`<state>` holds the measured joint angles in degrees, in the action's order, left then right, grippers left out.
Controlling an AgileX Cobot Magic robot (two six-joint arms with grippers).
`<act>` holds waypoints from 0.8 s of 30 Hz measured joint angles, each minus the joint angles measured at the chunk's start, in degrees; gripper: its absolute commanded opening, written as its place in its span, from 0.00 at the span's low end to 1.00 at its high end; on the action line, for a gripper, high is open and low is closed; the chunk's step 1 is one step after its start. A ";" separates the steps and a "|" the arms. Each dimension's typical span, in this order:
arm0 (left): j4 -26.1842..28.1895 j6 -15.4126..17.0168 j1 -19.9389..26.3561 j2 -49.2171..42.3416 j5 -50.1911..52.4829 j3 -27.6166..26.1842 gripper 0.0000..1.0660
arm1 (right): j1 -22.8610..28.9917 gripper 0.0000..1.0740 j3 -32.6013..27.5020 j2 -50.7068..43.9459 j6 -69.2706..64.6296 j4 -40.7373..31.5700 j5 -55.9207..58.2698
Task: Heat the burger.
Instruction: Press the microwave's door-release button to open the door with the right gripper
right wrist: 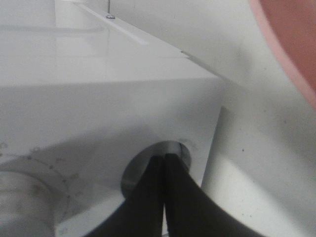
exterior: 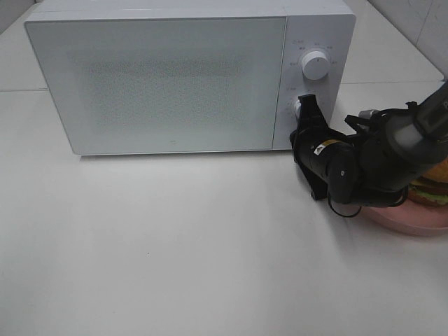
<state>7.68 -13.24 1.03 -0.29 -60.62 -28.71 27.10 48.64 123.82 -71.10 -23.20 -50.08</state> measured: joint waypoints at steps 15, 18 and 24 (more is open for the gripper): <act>0.00 0.00 0.00 0.00 0.00 0.00 0.00 | 0.06 0.00 1.72 -0.40 1.43 -1.89 3.44; 0.00 0.00 0.00 0.00 0.00 0.00 0.00 | -0.17 0.00 1.43 -1.03 1.43 -0.11 4.53; 0.00 0.00 0.00 0.00 0.00 0.00 0.00 | -0.97 0.01 -1.20 -2.41 -1.26 6.93 4.01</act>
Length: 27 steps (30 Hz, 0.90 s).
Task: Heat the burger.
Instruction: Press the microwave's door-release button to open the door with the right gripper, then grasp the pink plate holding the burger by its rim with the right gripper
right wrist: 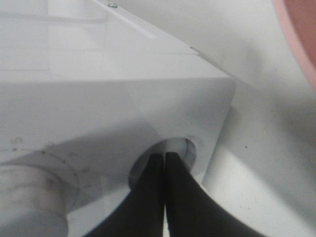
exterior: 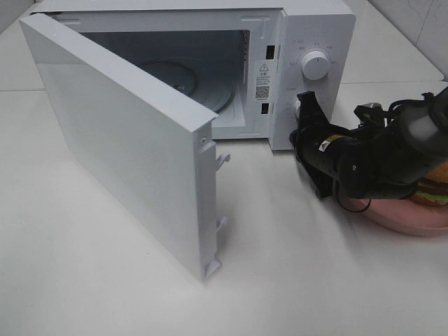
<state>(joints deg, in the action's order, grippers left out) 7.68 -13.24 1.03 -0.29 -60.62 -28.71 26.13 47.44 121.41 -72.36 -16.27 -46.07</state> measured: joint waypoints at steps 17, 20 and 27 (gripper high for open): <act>0.00 0.00 0.00 0.00 0.00 0.00 0.00 | 0.80 0.07 -5.84 -4.98 1.72 25.27 -1.95; 0.00 0.00 0.00 0.00 0.00 0.00 0.00 | 0.80 0.09 -5.84 -5.27 5.50 31.40 -1.95; 0.00 0.00 0.00 0.00 0.00 0.00 0.00 | 0.80 0.11 -5.84 -6.19 14.32 41.02 -1.83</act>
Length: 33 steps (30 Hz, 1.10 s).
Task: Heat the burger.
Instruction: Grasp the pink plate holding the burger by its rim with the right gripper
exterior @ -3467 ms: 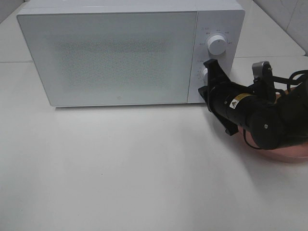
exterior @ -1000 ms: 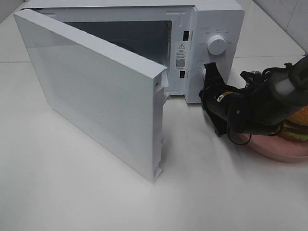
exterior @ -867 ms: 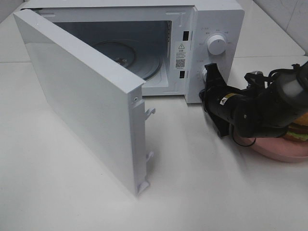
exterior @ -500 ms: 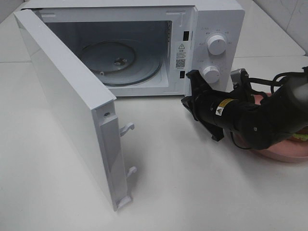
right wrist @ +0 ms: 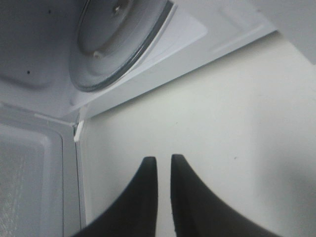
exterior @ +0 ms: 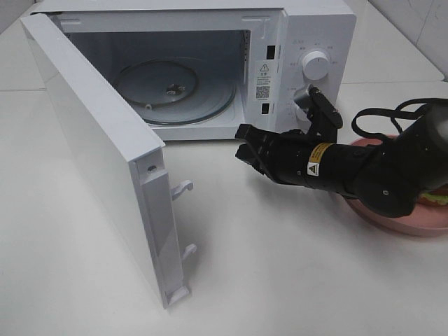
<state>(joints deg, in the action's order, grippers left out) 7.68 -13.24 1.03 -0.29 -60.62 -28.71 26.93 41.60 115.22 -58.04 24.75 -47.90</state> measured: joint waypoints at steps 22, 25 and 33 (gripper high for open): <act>0.00 0.00 0.00 0.00 0.00 0.00 0.00 | 0.00 0.16 -0.17 -14.90 24.35 14.90 28.07; 0.00 0.00 0.00 0.00 0.00 0.00 0.00 | 0.00 0.17 -0.17 -16.27 24.35 14.90 32.14; 0.00 0.00 0.00 0.00 0.00 0.00 0.00 | 2.29 0.19 0.40 -22.63 24.41 14.67 53.00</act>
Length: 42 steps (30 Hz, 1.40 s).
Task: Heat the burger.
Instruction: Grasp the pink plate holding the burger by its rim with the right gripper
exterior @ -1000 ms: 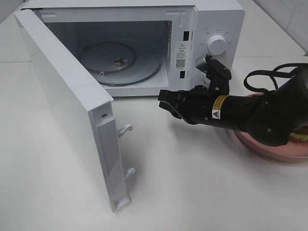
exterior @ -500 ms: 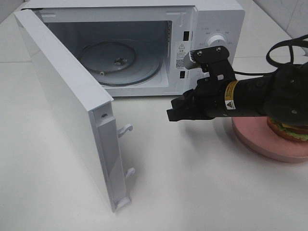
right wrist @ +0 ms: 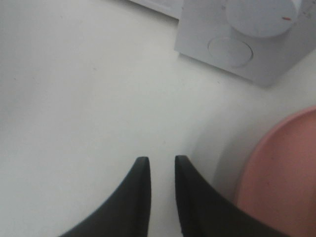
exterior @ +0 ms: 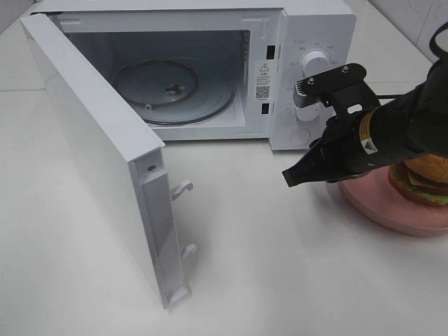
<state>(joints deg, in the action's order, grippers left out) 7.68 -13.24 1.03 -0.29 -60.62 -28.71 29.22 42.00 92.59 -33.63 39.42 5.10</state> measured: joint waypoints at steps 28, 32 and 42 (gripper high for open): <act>0.00 0.00 0.00 0.00 0.00 0.00 0.00 | -0.29 0.73 18.85 1.43 22.06 -28.07 37.93; 0.00 0.00 0.00 0.00 0.00 0.00 0.00 | -3.15 0.71 18.85 2.98 22.52 -28.07 37.93; 0.00 0.00 0.00 0.00 0.00 0.00 0.00 | -8.59 0.71 18.85 9.91 23.49 -28.13 35.24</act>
<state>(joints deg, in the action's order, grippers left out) 7.68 -13.24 1.03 -0.29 -60.62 -28.71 20.63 60.85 102.50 -10.14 11.29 40.34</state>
